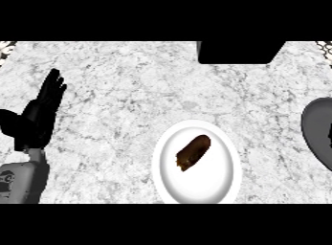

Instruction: Pick the cupcake from the plate and place it in the pan

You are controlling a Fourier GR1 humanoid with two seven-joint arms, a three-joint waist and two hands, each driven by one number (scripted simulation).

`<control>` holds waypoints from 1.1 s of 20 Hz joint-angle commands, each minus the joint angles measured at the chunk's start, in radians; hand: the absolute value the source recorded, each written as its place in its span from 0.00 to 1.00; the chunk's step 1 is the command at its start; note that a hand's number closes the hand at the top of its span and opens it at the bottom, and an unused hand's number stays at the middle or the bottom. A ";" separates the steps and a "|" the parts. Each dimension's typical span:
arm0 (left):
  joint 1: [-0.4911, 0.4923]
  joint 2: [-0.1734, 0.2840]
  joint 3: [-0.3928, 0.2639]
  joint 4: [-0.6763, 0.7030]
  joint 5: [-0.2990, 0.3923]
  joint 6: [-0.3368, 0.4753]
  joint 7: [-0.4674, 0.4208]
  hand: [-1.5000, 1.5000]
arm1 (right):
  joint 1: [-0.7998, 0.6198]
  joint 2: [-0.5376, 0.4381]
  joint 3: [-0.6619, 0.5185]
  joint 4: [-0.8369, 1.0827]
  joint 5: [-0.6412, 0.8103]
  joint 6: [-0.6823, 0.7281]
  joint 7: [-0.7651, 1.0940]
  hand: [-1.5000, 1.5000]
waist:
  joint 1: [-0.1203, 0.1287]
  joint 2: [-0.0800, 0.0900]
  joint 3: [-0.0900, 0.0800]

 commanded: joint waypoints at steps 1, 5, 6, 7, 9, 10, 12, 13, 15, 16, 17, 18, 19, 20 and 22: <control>-0.039 0.005 0.000 -0.002 -0.012 0.015 0.031 0.50 | -0.043 -0.113 -0.160 0.291 -0.066 -0.032 -0.210 1.00 | 0.007 0.003 0.001; -0.010 -0.010 -0.021 -0.044 -0.003 0.002 0.045 0.50 | -0.138 -0.180 -0.184 0.598 0.022 -0.126 -0.340 1.00 | 0.031 0.006 0.002; -0.041 -0.020 -0.024 0.016 -0.016 0.008 0.019 0.50 | -0.188 -0.196 -0.196 0.662 0.023 -0.152 -0.370 1.00 | 0.021 0.007 0.001; -0.033 -0.036 -0.038 -0.024 -0.018 0.022 0.047 0.50 | -0.221 -0.192 -0.184 0.757 0.043 -0.191 -0.418 1.00 | 0.033 0.007 0.002; -0.011 -0.013 -0.019 -0.010 -0.012 0.003 0.013 0.50 | -0.270 -0.222 -0.230 0.915 -0.013 -0.201 -0.521 1.00 | 0.034 0.009 0.002; -0.042 -0.028 -0.028 -0.026 -0.029 0.035 0.046 0.50 | -0.298 -0.204 -0.218 0.990 0.006 -0.244 -0.559 1.00 | 0.031 0.007 0.002; -0.069 -0.029 -0.031 -0.002 -0.023 0.021 0.036 0.50 | -0.358 -0.234 -0.243 1.128 -0.011 -0.259 -0.638 1.00 | 0.036 0.011 0.003; -0.031 -0.038 -0.025 0.040 -0.023 0.014 -0.034 0.50 | -0.382 -0.182 -0.222 1.179 0.015 -0.322 -0.653 1.00 | 0.037 0.012 0.002; -0.024 -0.041 -0.032 0.021 -0.022 0.012 -0.022 0.50 | -0.438 -0.242 -0.245 1.313 0.012 -0.310 -0.711 1.00 | 0.045 0.013 0.003; -0.057 -0.037 -0.029 0.024 -0.024 0.019 -0.001 0.50 | -0.432 -0.180 -0.283 1.272 -0.098 -0.227 -0.715 1.00 | 0.035 0.011 0.004; -0.050 -0.020 -0.017 0.039 -0.015 0.002 -0.003 0.50 | -0.443 -0.238 -0.296 1.361 -0.085 -0.211 -0.751 1.00 | 0.038 0.013 0.004; -0.049 -0.012 -0.015 -0.012 0.000 -0.005 0.036 0.50 | -0.440 -0.263 -0.292 1.412 -0.069 -0.185 -0.742 0.00 | 0.044 0.011 0.004; -0.056 -0.039 -0.032 0.029 -0.023 0.016 0.001 0.50 | -0.454 -0.231 -0.272 1.409 -0.090 -0.085 -0.698 0.00 | 0.041 0.014 0.004; -0.032 -0.036 -0.032 0.022 -0.018 0.007 0.007 0.50 | -0.453 -0.235 -0.277 1.427 -0.114 -0.013 -0.721 0.00 | 0.042 0.012 0.004; -0.047 -0.023 -0.027 -0.006 -0.018 0.008 0.030 0.50 | -0.481 -0.257 -0.290 1.498 -0.128 0.051 -0.734 0.00 | 0.046 0.012 0.005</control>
